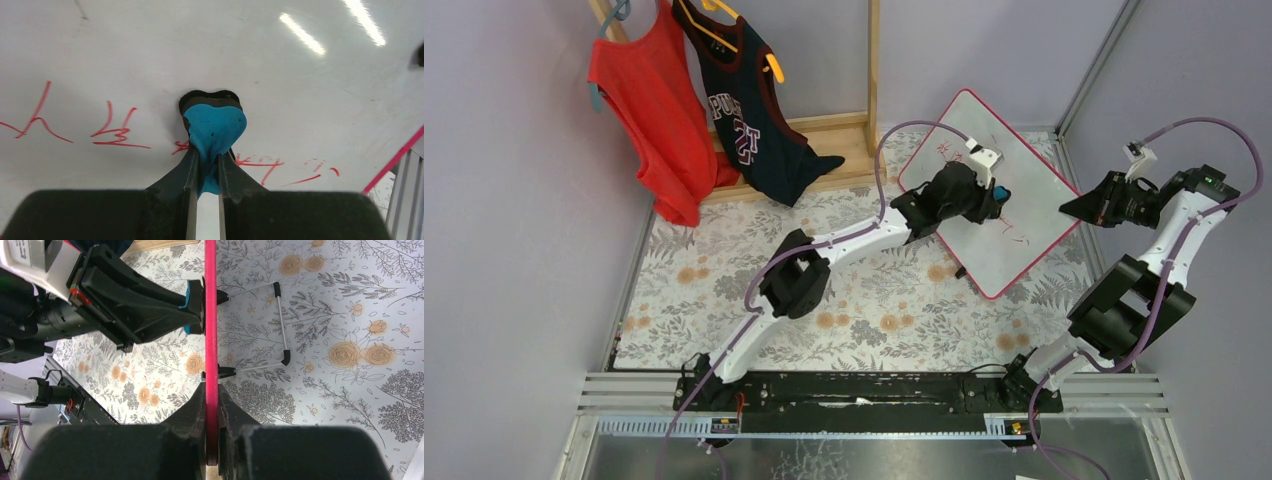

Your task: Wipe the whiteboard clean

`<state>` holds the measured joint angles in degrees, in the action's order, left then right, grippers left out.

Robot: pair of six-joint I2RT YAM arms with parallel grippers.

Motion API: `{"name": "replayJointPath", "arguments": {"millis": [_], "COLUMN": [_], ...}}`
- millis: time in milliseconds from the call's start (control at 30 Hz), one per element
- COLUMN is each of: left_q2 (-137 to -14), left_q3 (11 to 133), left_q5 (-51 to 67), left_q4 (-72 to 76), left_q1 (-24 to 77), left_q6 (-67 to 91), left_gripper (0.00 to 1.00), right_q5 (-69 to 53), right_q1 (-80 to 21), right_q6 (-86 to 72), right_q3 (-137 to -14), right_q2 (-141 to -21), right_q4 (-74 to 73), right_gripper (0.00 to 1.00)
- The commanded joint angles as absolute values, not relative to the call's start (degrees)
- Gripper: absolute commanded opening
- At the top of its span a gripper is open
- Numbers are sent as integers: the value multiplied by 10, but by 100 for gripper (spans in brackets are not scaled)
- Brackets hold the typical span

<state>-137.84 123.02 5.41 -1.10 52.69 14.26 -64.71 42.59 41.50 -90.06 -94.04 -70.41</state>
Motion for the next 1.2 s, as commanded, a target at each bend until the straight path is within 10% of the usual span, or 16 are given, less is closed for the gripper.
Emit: {"name": "replayJointPath", "arguments": {"millis": [0,1167], "left_q2": [-1397,-1380], "left_q3": [1224,1174], "left_q5": [58,53], "left_q4": [-30,-55], "left_q1": [579,575], "left_q6": [137,125], "left_gripper": [0,0], "right_q5": [-643,-643], "right_q1": [419,417], "right_q6": [439,435], "right_q3": [-915,-923], "right_q2": [-928,-927], "right_q4": [-712,-714], "right_gripper": [0,0]}}
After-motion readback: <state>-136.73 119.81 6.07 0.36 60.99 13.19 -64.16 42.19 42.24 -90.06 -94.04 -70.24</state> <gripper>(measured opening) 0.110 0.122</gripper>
